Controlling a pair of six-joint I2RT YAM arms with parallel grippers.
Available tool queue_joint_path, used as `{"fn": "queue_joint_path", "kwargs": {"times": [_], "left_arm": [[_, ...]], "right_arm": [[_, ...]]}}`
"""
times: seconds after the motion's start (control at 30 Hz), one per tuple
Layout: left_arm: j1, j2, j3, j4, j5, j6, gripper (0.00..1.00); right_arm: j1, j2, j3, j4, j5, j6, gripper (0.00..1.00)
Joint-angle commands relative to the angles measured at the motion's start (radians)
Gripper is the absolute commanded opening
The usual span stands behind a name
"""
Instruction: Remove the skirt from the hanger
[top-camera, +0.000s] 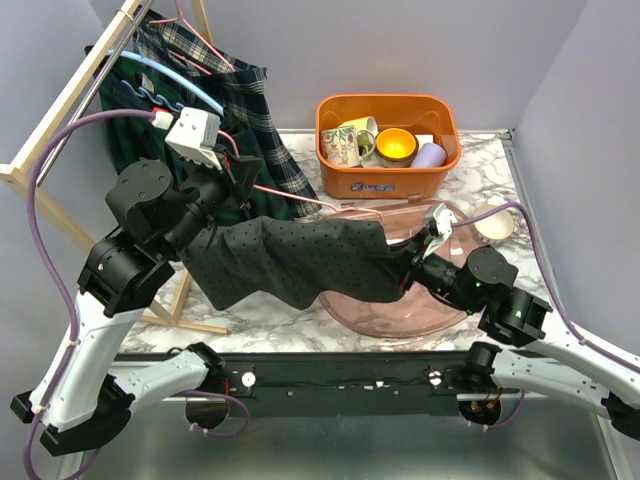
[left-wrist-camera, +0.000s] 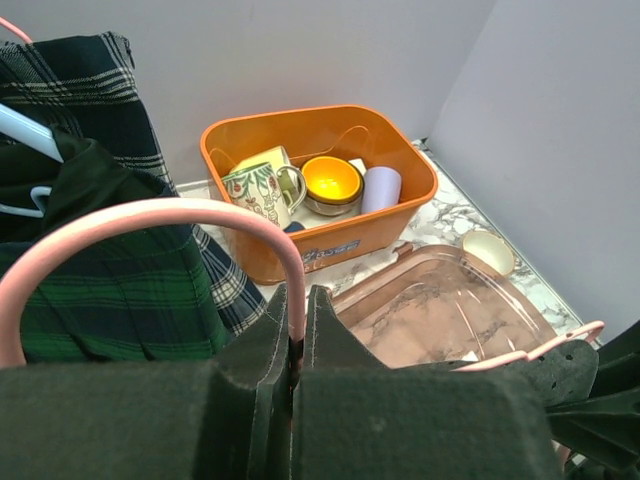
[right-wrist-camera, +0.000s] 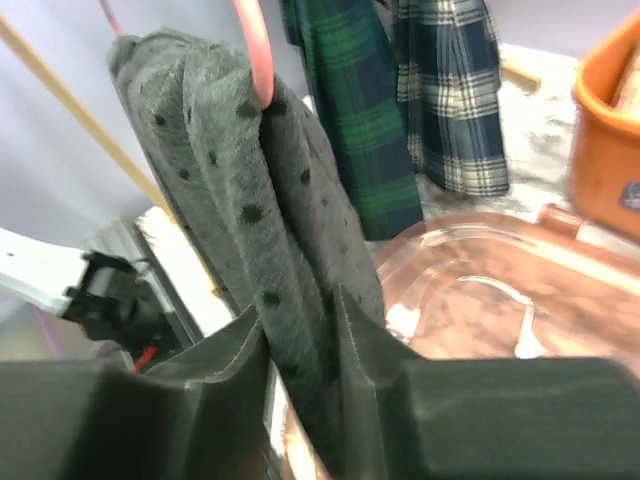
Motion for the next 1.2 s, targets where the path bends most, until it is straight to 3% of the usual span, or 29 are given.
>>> {"fn": "queue_joint_path", "kwargs": {"times": [0.0, 0.03, 0.23, 0.37, 0.47, 0.6, 0.77, 0.87, 1.03, 1.17], "left_arm": [[-0.004, 0.013, 0.04, 0.095, -0.05, -0.008, 0.0], [-0.004, 0.013, 0.04, 0.095, -0.05, -0.006, 0.0], [-0.004, 0.024, 0.043, 0.102, -0.054, -0.006, 0.0], [-0.004, 0.032, 0.033, 0.108, -0.06, -0.005, 0.0], [-0.004, 0.032, 0.023, 0.115, -0.062, -0.006, 0.0], [-0.004, 0.038, 0.023, 0.125, -0.091, 0.003, 0.0], [-0.004, 0.07, 0.106, 0.092, -0.279, 0.044, 0.0], [-0.004, 0.092, 0.158, 0.089, -0.324, 0.066, 0.0], [-0.003, 0.11, 0.213, 0.106, -0.329, 0.09, 0.0], [-0.004, 0.104, 0.235, 0.111, -0.318, 0.087, 0.0]], "right_arm": [[0.006, -0.006, 0.048, -0.086, 0.106, 0.021, 0.59], [0.006, -0.011, 0.053, -0.089, 0.106, 0.023, 0.59], [0.004, -0.024, 0.064, -0.066, 0.066, 0.009, 0.34], [0.004, -0.002, 0.09, -0.072, 0.084, 0.001, 0.32], [0.004, 0.011, 0.101, -0.072, 0.095, -0.003, 0.01], [0.004, -0.004, 0.079, -0.072, 0.205, 0.004, 0.01], [0.004, -0.092, 0.045, -0.146, 0.544, 0.05, 0.01], [0.004, -0.153, 0.041, -0.184, 0.644, 0.063, 0.01], [0.006, -0.205, 0.082, -0.209, 0.695, 0.029, 0.01], [0.006, -0.23, 0.172, -0.084, 0.562, -0.081, 0.01]]}}
